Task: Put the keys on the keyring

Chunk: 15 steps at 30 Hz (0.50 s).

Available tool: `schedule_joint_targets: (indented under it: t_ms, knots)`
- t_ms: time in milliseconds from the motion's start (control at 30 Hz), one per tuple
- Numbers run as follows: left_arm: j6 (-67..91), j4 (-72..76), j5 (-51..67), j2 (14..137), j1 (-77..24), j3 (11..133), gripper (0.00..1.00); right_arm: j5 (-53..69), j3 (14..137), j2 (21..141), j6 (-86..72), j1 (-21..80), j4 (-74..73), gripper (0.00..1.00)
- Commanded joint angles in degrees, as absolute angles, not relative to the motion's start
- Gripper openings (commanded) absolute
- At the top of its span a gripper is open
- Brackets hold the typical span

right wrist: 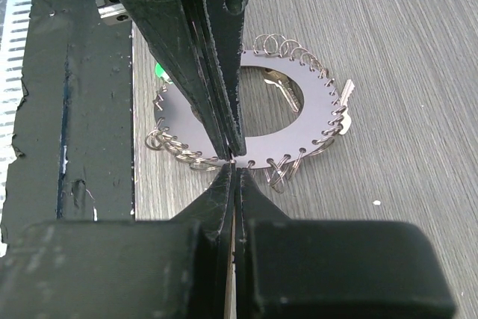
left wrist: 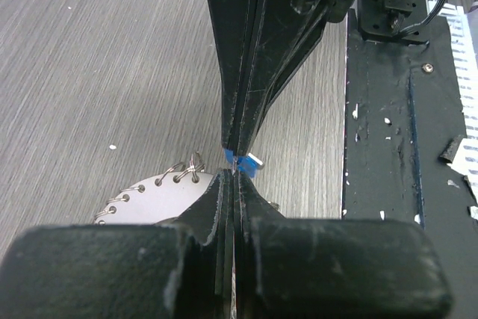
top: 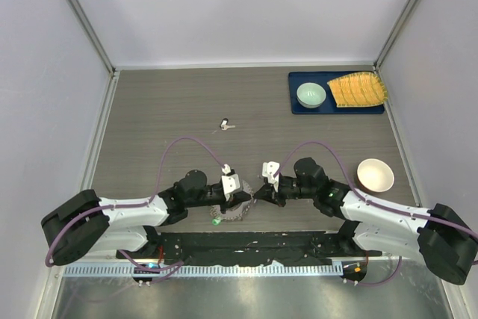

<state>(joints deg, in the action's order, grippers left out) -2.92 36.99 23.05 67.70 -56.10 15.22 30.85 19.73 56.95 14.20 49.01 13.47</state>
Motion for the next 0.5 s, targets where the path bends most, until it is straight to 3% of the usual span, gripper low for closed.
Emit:
schedule_joint_targets:
  t_ms: [0,467]
  knots:
    - [-0.97,46.58,23.29,67.15,-55.99,14.85,0.0,32.26,21.53,57.3,13.62,49.48,17.31,0.01]
    - [4.48,45.26,15.4,70.31,-55.99,13.27,0.0,24.62,20.57,52.13,12.75,49.66,14.5,0.01]
